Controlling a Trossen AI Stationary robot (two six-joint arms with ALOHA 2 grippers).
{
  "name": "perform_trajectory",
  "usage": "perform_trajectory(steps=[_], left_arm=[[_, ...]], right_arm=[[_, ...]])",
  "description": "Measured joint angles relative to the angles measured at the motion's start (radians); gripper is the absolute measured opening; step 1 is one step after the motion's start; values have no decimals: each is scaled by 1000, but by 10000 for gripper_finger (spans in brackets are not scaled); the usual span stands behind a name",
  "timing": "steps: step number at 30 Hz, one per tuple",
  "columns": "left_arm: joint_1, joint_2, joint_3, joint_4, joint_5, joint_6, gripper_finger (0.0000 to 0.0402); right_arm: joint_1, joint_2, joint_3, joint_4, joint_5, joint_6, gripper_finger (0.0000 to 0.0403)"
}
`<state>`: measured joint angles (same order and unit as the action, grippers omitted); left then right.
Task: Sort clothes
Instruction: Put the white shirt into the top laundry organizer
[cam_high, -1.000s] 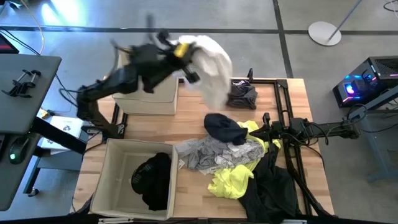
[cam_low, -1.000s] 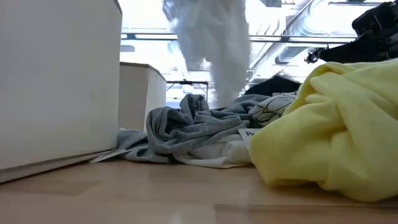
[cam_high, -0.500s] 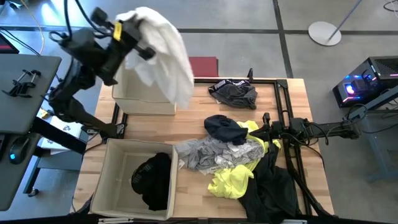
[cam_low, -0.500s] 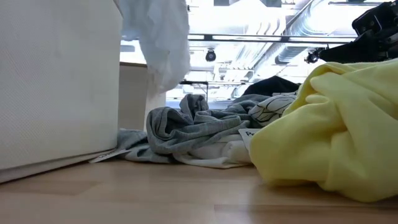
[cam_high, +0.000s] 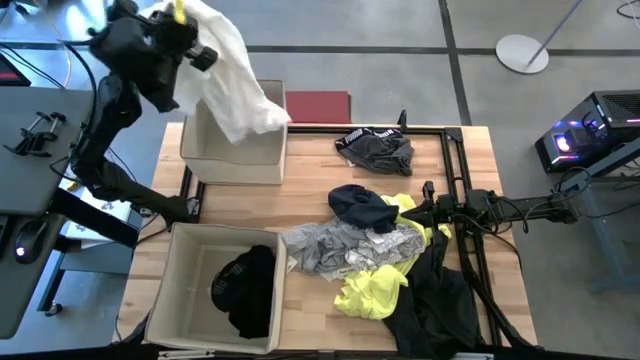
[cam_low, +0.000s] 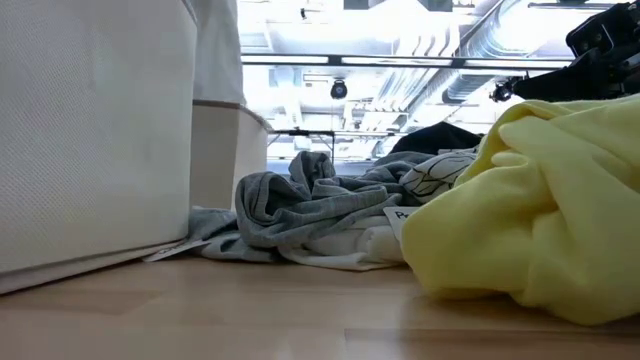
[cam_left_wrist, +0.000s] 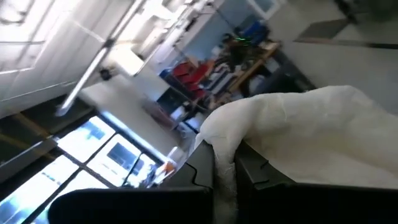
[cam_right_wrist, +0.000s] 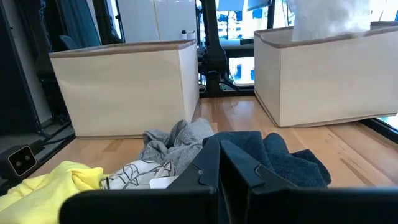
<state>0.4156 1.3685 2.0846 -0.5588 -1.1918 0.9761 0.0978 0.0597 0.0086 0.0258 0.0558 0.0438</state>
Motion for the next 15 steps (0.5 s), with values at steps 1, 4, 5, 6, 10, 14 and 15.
perform_trajectory(steps=[1, 4, 5, 6, 10, 14, 15], left_arm=[[5, 1, -2, -54, 24, -47, 3], [11, 2, -34, -200, 100, -196, 3], [11, 3, -45, -255, 125, -253, 3], [11, 4, -55, -320, 163, -315, 3], [11, 4, -117, -526, 432, -580, 3], [19, 7, -247, -580, 634, -692, 3], [26, 7, -286, -578, 645, -701, 3]], right_arm=[[0, 0, 0, 0, 0, 0, 0], [0, 0, 0, 0, 0, 0, 0], [0, 0, 0, 0, 0, 0, 0], [0, 0, 0, 0, 0, 0, 0], [0, 0, 0, 0, 0, 0, 0], [0, 0, 0, 0, 0, 0, 0], [0, 0, 0, 0, 0, 0, 0]])
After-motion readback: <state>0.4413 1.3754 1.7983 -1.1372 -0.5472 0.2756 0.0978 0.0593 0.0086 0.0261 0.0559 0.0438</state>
